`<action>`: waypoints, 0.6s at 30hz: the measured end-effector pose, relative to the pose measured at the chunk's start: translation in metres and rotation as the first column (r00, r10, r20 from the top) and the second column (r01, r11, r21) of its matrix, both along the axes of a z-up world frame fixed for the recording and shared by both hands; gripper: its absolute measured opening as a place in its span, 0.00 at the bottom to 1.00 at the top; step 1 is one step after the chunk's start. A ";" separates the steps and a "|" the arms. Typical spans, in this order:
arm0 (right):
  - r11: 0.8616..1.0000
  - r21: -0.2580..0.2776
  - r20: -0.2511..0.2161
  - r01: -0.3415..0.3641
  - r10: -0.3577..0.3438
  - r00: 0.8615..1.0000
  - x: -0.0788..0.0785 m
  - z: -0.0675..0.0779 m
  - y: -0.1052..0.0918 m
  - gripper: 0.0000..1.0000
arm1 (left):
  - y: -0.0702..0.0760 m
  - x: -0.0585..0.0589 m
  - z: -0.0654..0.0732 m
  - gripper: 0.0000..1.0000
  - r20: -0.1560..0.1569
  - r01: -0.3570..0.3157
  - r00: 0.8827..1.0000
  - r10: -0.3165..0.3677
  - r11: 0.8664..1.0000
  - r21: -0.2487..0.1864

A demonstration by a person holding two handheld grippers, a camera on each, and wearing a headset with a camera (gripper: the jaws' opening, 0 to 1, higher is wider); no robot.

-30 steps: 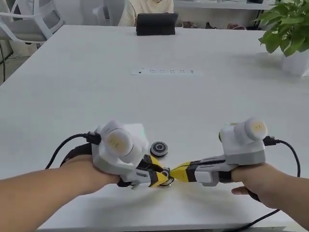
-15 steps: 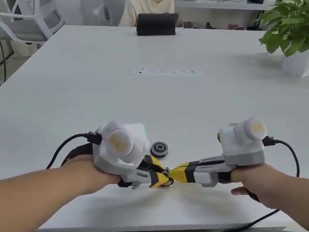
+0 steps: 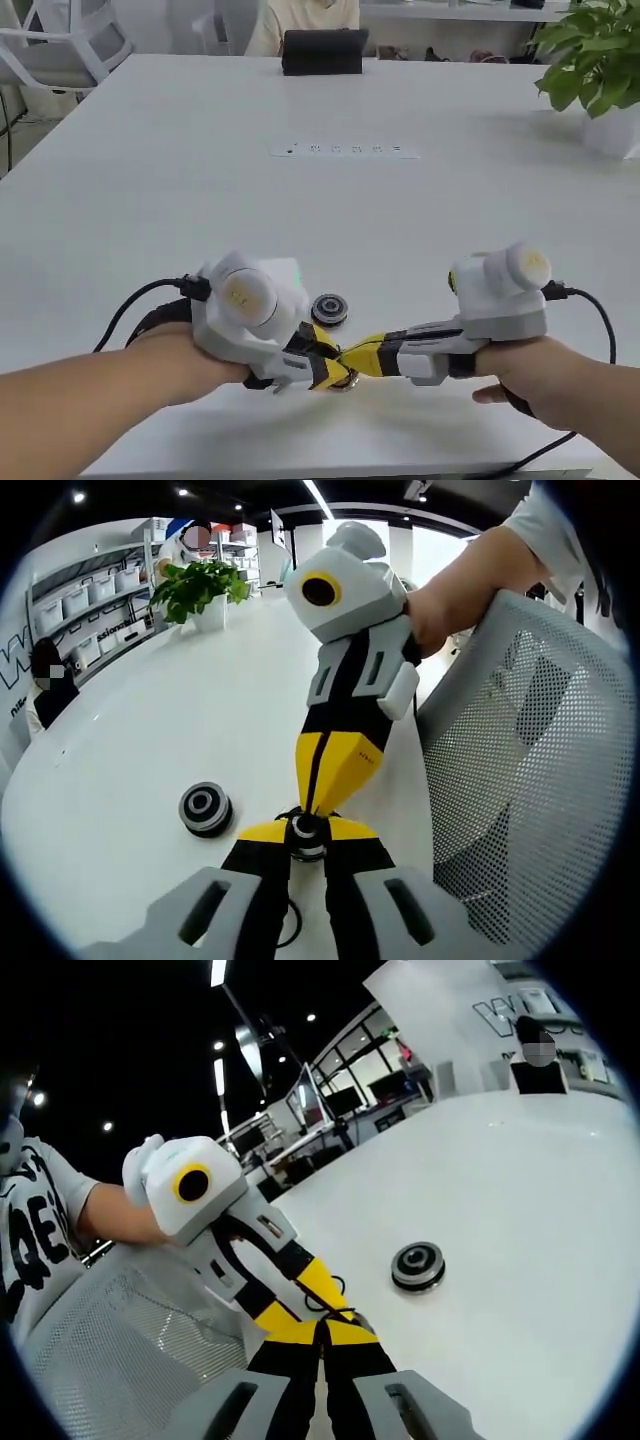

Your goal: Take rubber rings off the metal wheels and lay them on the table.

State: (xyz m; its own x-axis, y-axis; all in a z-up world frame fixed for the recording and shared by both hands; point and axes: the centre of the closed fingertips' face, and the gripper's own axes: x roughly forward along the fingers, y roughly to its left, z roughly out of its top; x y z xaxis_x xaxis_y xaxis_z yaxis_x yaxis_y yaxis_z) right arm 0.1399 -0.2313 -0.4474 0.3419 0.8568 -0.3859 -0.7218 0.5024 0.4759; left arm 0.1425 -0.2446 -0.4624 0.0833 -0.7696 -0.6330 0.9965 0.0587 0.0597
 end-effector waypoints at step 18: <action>0.999 -0.015 -0.017 0.044 -0.044 0.999 0.004 -0.009 -0.012 0.00 | -0.002 0.000 0.001 0.08 0.016 0.028 0.999 -0.028 1.000 -0.005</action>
State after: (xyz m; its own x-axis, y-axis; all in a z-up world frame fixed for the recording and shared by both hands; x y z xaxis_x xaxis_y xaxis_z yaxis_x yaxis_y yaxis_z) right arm 0.1438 -0.2432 -0.4561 0.3724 0.8354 -0.4042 -0.6908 0.5404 0.4804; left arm 0.1423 -0.2465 -0.4610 0.0721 -0.7754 -0.6274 0.9966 0.0315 0.0756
